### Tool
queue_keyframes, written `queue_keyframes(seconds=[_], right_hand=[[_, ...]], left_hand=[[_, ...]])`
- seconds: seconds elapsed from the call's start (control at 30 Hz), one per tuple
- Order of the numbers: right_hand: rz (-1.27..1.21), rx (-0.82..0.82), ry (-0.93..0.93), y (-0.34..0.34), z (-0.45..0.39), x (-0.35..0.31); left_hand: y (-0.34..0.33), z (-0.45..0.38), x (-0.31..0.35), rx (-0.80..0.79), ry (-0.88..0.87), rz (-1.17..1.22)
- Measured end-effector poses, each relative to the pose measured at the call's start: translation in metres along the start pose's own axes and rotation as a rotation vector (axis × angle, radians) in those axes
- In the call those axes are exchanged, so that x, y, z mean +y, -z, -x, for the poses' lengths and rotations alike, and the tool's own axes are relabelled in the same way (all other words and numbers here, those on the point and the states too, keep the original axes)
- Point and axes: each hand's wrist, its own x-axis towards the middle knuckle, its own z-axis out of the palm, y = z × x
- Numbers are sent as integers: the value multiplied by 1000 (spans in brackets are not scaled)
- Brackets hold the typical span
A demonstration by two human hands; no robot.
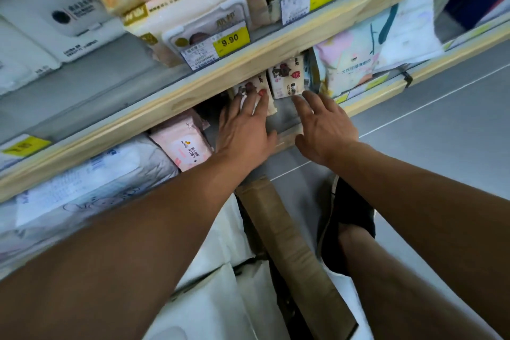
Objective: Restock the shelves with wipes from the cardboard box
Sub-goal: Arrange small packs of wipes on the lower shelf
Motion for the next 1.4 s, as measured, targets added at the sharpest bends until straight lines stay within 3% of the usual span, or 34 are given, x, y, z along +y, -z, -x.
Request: queue_keyframes(seconds=[0.27, 0.5, 0.97, 1.17, 1.4], right_hand=[[66, -32, 85, 94, 83, -63], [78, 5, 207, 126, 154, -150], [128, -128, 558, 90, 224, -322], [207, -238, 637, 63, 217, -372], [300, -359, 626, 29, 181, -408]], left_hand=[[90, 103, -9, 56, -36, 105], [143, 215, -59, 156, 34, 219], [141, 407, -185, 84, 385, 244], [116, 437, -234, 13, 473, 347], [79, 414, -269, -82, 441, 338]])
